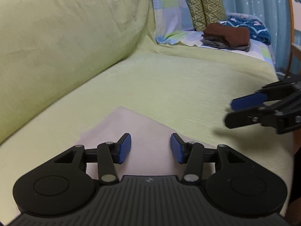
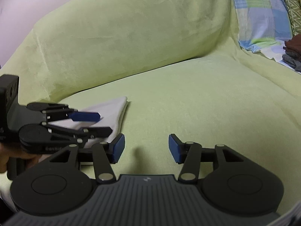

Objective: Fold clothes

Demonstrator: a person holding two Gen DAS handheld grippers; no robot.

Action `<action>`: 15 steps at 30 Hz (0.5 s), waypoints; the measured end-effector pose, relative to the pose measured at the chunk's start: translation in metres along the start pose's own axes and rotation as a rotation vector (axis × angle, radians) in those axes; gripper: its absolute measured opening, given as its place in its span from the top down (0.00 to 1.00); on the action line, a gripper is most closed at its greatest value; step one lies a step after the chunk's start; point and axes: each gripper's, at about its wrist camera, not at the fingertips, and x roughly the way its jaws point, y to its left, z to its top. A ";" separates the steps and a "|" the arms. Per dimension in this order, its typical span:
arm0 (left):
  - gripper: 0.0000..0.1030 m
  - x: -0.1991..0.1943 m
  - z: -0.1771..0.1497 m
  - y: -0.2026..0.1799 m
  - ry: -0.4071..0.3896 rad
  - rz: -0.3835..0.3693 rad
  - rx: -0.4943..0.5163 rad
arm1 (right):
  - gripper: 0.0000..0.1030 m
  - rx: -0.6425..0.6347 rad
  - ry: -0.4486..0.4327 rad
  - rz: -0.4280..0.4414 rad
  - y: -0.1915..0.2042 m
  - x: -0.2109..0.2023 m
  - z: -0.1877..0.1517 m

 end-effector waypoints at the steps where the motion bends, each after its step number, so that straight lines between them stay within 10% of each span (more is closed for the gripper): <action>1: 0.50 -0.003 0.002 0.001 -0.008 0.006 -0.007 | 0.55 -0.001 0.000 0.005 0.001 -0.001 -0.001; 15: 0.52 -0.025 -0.012 -0.039 -0.016 -0.076 0.176 | 0.53 -0.057 -0.013 -0.022 0.010 0.000 -0.006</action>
